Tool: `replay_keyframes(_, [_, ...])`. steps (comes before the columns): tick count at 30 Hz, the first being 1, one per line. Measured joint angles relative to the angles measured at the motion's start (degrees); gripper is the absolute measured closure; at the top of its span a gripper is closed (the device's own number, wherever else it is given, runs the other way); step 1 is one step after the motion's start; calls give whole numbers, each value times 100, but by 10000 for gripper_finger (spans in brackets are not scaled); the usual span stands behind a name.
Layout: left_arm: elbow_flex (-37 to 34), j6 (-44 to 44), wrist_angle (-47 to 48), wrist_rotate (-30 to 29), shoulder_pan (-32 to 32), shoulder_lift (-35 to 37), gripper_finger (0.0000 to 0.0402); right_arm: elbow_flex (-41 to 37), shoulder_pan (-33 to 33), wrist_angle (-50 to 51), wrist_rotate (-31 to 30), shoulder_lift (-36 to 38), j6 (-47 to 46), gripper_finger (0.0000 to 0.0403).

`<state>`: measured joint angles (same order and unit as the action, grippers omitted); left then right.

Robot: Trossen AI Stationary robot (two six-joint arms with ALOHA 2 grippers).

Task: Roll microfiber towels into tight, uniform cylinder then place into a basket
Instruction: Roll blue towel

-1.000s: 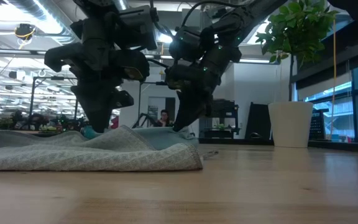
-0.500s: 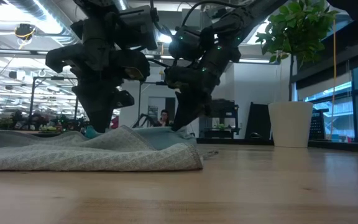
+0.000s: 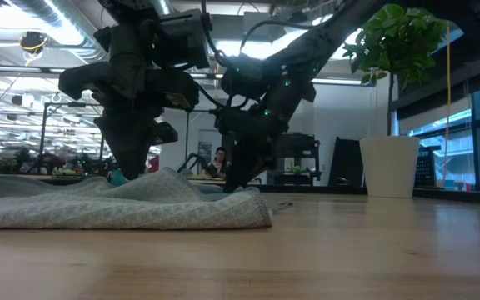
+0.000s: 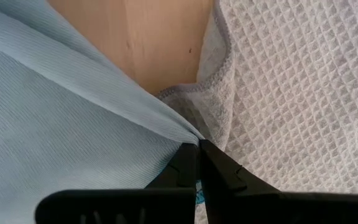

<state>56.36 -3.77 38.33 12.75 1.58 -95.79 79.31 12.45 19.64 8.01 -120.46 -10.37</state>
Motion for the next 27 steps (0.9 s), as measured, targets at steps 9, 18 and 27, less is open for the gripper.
replay_keyframes(9, [0,63,44,-437,-64,2,402,2,26,191,148,2,37,398])
replay_keyframes(18, [0,39,76,-511,-246,130,402,5,31,330,174,2,56,398])
replay_keyframes(27, [-2,114,89,-901,-582,325,402,7,28,585,266,4,52,398])
